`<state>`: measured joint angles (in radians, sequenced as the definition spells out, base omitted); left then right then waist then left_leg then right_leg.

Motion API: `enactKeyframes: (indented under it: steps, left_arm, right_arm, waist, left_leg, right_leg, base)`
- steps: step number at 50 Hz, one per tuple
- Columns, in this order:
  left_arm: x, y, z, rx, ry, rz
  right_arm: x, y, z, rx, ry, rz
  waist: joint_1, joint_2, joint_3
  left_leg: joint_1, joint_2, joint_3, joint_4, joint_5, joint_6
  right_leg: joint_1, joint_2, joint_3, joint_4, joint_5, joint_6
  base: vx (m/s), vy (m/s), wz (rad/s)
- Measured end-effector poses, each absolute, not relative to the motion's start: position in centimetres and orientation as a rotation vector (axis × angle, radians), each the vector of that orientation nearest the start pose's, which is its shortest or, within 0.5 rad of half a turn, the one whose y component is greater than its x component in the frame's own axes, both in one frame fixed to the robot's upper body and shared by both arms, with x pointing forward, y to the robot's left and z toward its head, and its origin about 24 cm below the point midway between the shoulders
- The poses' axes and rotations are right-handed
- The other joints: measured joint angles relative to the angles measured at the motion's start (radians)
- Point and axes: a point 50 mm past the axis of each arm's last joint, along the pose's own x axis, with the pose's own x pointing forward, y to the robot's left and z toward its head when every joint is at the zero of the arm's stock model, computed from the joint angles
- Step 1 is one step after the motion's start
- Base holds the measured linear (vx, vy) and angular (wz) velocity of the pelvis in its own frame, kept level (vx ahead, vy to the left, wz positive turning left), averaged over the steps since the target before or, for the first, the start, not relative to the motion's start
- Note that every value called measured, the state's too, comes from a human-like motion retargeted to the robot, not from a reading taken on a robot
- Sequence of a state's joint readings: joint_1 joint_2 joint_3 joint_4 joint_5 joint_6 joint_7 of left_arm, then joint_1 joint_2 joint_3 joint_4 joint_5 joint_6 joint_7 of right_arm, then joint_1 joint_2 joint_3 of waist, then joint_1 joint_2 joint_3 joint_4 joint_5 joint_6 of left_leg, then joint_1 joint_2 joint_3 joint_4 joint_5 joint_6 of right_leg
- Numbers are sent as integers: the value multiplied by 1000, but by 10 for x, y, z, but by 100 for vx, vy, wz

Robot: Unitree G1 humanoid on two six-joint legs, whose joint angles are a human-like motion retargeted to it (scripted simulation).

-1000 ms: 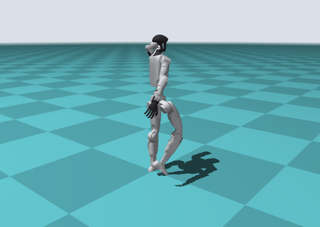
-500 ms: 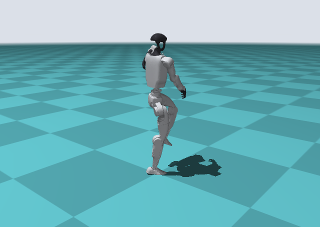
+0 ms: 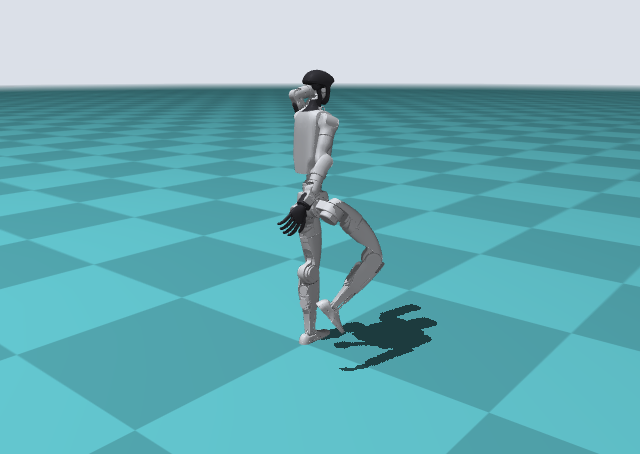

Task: Upper body actions

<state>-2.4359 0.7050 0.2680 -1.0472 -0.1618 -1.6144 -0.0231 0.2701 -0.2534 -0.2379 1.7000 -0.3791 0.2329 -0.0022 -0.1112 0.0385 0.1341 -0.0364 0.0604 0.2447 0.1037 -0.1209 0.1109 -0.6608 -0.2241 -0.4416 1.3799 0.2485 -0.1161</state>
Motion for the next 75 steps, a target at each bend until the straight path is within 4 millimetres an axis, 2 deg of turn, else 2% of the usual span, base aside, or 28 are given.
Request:
enactKeyframes:
  steps: [4,7,10,12,15,17,20,22,25,28,30,33,37,40,43,45,47,49,50,51,52,55,57,62,66,69,72,75]
  left_arm:
    - [12,169,280,-126,961,80]
    - [10,172,280,-103,883,70]
    - [11,173,280,-84,882,72]
    - [12,172,280,-88,946,86]
    - [17,170,278,-119,1131,110]
    - [21,168,276,-140,1317,146]
    - [29,165,270,-166,1645,218]
    - [31,167,267,-129,1828,327]
    - [30,163,264,-190,2032,485]
    - [29,157,263,-323,2153,555]
    - [29,157,261,-336,2171,602]
    - [29,161,261,-304,2190,689]
    - [29,162,261,-280,2199,745]
    - [31,162,260,-266,2143,722]
    - [33,158,263,-242,2004,560]
    - [33,158,265,-155,1941,454]
    - [34,163,269,-2,1844,368]
    - [35,168,274,159,1716,301]
    - [35,169,277,224,1635,264]
    - [33,169,279,238,1539,224]
    - [32,170,281,242,1441,183]
    - [25,171,284,188,1141,44]
    - [20,172,285,140,993,9]
    - [9,170,283,-19,786,9]
    - [8,169,283,-66,769,9]
    - [10,165,282,-97,858,-1]
    - [16,162,281,-131,1053,0]
    - [24,162,278,-139,1341,88]
  right_arm:
    - [-190,-245,-114,-151,2279,-335]
    - [-201,-245,-109,-133,2271,-431]
    - [-190,-243,-116,-105,2224,-469]
    - [-167,-240,-129,-103,2154,-434]
    - [-114,-231,-151,-138,2023,-290]
    - [-69,-218,-165,-195,1920,-140]
    - [15,-196,-175,-305,1714,110]
    - [89,-172,-171,-319,1480,253]
    - [207,-135,-132,-328,1066,444]
    - [291,-106,-70,-366,676,480]
    - [325,-96,-29,-390,448,445]
    - [348,-91,11,-458,206,395]
    - [340,-98,0,-540,212,388]
    - [301,-106,-52,-585,402,440]
    - [209,-121,-126,-635,758,547]
    - [123,-136,-165,-579,1086,588]
    - [23,-158,-182,-453,1463,559]
    - [-70,-180,-172,-300,1823,465]
    - [-108,-189,-161,-225,1968,393]
    - [-135,-199,-151,-188,2066,292]
    - [-159,-210,-140,-158,2150,182]
    - [-209,-232,-109,-73,2286,-167]
    - [-233,-234,-93,9,2332,-395]
    - [-260,-239,-71,58,2290,-817]
    - [-243,-244,-84,54,2182,-908]
    - [-205,-240,-111,62,2086,-791]
    - [-145,-226,-143,59,1970,-522]
    - [-73,-201,-168,2,1827,-200]
  waist:
    - [-43,-18,-12]
    - [-45,-42,-39]
    - [-19,-73,-62]
    - [20,-99,-90]
    - [106,-143,-135]
    - [169,-149,-161]
    - [257,-194,-147]
    - [341,-215,-93]
    - [427,-204,-7]
    - [516,-193,71]
    - [567,-195,89]
    - [628,-216,58]
    - [624,-235,-13]
    - [575,-219,-119]
    - [419,-144,-195]
    - [336,-116,-238]
    - [265,-120,-260]
    - [206,-100,-233]
    - [165,-76,-204]
    - [137,-58,-156]
    - [116,-45,-113]
    - [82,-44,-17]
    - [24,-44,24]
    - [-32,-51,11]
    - [-20,-73,-22]
    - [17,-90,-63]
    - [71,-120,-114]
    - [141,-131,-169]
  left_leg:
    - [7,-40,-31,-42,24,7]
    - [5,-77,-26,-66,29,7]
    - [1,-121,-6,-81,29,0]
    - [-2,-151,26,-83,19,-8]
    - [-6,-184,81,-65,-1,-22]
    - [-24,-159,118,8,44,-59]
    - [-132,-73,181,386,369,-163]
    - [-324,25,210,728,490,-85]
    - [-584,179,167,1128,319,-45]
    - [-746,296,186,1333,226,-7]
    - [-833,314,180,1397,186,-8]
    - [-846,348,227,1377,157,-56]
    - [-747,329,240,1297,152,-101]
    - [-585,288,246,1123,197,-106]
    - [-436,207,191,841,271,-132]
    - [-311,111,139,585,230,-167]
    - [-175,0,94,346,-31,-133]
    - [-65,-7,68,166,-72,-71]
    - [-15,21,41,94,-49,-72]
    - [-5,26,-8,70,-21,-67]
    - [1,28,-36,49,3,-61]
    - [-2,4,-16,11,36,-26]
    - [-1,-19,-55,-9,54,-13]
    - [-13,-50,-81,-43,75,-9]
    - [-29,-99,-60,-60,75,-10]
    - [-40,-134,-18,-68,64,-13]
    - [-40,-160,38,-59,46,-22]
    - [-51,-132,113,22,44,-63]
  right_leg:
    - [-131,0,23,80,-63,29]
    - [-106,-29,24,12,-61,31]
    - [-6,-22,75,-128,-6,72]
    - [94,-17,111,-275,24,98]
    - [278,4,168,-564,68,133]
    - [414,46,142,-791,-157,200]
    - [584,17,71,-1044,-353,146]
    - [613,17,137,-1082,-333,156]
    - [591,25,143,-1058,-304,128]
    - [612,62,206,-1092,-272,91]
    - [624,74,239,-1129,-245,87]
    - [617,87,245,-1182,-214,77]
    - [613,111,266,-1222,-204,85]
    - [612,164,243,-1248,-212,88]
    - [613,222,144,-1259,-227,100]
    - [617,242,89,-1242,-241,114]
    - [614,228,22,-1168,-191,127]
    - [588,183,-70,-959,4,137]
    - [541,145,-104,-804,145,152]
    - [453,136,-49,-646,182,129]
    - [366,130,-1,-496,185,104]
    - [127,52,18,-136,26,13]
    - [9,17,18,0,-30,16]
    - [-112,14,32,67,-106,25]
    - [-7,-3,64,-72,-75,51]
    - [139,-6,91,-267,-44,76]
    - [329,33,126,-554,-31,128]
    - [553,82,29,-900,-318,204]
  base:
    - [13,-12,48]
    - [7,-6,1]
    - [4,1,-19]
    - [9,3,-56]
    - [11,5,-69]
    - [-1,9,-79]
    - [-44,-10,-80]
    - [-50,-45,-37]
    - [-39,-43,-54]
    - [-28,-15,-93]
    - [-11,5,-76]
    - [14,10,-71]
    - [11,10,1]
    - [27,16,55]
    - [42,20,127]
    - [50,13,101]
    - [49,2,93]
    - [29,-3,122]
    - [-14,-5,144]
    - [-31,-4,104]
    - [-42,-2,20]
    - [-39,3,1]
    - [-21,2,94]
    - [8,-5,33]
    - [10,0,-24]
    - [15,9,-57]
    - [13,11,-73]
    - [4,15,-94]
